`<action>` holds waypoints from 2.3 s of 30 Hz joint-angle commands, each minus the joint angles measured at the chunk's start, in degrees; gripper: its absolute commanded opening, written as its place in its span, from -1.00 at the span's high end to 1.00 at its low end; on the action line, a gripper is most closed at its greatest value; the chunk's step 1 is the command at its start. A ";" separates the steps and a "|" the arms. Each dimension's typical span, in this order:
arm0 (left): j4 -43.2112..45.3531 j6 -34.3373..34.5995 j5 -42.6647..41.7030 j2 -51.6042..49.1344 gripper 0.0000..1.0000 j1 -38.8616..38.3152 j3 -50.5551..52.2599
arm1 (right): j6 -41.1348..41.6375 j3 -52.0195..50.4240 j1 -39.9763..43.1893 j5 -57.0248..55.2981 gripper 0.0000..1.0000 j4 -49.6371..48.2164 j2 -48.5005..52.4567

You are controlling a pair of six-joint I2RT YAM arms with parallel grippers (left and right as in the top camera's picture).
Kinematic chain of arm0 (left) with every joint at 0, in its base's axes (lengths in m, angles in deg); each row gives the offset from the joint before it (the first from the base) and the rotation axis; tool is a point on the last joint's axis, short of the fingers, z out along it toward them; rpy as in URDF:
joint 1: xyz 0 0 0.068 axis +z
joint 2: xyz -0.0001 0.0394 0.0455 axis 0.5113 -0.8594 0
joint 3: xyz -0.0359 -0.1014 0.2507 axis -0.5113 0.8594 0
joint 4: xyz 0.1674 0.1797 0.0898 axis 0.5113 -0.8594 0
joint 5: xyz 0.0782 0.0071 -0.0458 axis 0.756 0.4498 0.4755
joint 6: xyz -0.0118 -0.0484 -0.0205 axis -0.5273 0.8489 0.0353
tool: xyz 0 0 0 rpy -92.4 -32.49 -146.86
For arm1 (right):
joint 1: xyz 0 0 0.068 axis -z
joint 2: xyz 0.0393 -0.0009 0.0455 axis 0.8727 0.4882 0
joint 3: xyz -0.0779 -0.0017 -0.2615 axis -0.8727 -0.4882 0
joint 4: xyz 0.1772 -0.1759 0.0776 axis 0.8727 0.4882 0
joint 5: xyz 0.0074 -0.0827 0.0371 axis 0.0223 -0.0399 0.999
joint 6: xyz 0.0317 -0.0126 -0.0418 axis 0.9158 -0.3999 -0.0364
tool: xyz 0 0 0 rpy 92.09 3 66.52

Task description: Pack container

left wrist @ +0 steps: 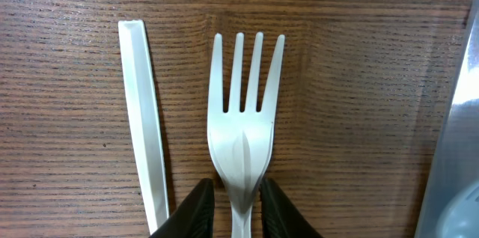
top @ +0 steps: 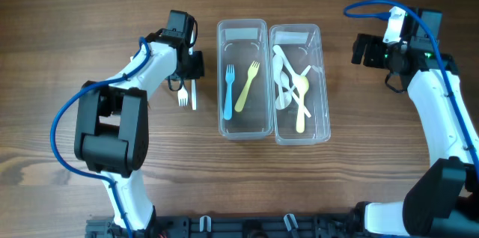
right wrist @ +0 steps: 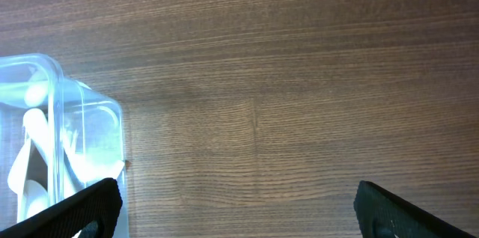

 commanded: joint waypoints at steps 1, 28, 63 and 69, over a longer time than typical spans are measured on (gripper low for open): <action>0.20 -0.50 -0.70 -0.90 0.50 -0.61 0.90 | -0.98 -0.37 0.07 -0.55 -0.99 -0.15 -0.83; 4.70 -0.35 1.55 -0.63 0.92 -1.53 3.06 | -0.98 -0.37 0.07 -0.57 -0.99 -0.15 -0.83; -5.18 5.60 -10.88 14.56 0.14 -14.67 -9.09 | -0.98 -0.37 0.07 -0.57 -1.00 -0.15 -0.83; -4.46 5.57 -10.71 15.43 0.13 -11.37 -9.09 | -1.01 -0.37 0.07 -0.57 -0.99 -0.15 -0.81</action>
